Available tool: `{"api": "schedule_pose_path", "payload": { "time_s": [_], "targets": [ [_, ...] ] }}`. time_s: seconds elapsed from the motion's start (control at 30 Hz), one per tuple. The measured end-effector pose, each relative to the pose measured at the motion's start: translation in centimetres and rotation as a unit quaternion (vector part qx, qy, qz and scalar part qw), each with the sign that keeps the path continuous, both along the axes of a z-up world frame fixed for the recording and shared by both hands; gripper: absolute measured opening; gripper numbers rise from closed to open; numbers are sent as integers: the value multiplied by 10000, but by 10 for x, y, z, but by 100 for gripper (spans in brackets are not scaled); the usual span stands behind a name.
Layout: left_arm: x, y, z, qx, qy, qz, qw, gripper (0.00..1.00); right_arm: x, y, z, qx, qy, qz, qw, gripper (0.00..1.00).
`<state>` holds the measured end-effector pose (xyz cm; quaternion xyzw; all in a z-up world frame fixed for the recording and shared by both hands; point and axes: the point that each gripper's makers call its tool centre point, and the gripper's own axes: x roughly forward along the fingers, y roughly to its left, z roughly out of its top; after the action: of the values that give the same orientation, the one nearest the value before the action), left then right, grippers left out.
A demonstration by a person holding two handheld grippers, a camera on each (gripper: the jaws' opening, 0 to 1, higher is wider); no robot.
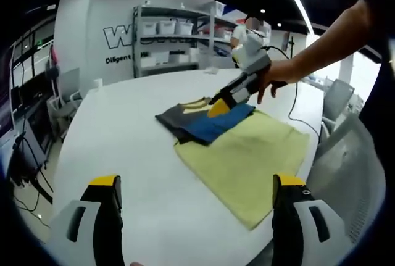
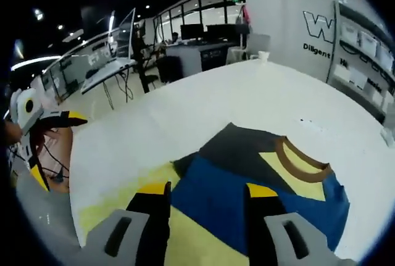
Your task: Fold the garment on the visible template until the final outline fits inside the template.
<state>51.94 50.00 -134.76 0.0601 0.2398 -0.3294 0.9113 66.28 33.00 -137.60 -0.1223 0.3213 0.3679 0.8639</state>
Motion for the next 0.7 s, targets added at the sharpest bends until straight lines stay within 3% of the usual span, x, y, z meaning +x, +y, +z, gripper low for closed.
{"api": "schedule_pose_path", "payload": {
  "time_s": [0.3,0.7],
  "targets": [
    [-2,-11,-6,232,30,-407,9989,98,-22,-60,5,-224,-100,-20,9997,50],
    [-9,-34,-24,520,204,-1038,9930,97,-59,-105,8,-250,-204,-30,9995,52]
  ]
}}
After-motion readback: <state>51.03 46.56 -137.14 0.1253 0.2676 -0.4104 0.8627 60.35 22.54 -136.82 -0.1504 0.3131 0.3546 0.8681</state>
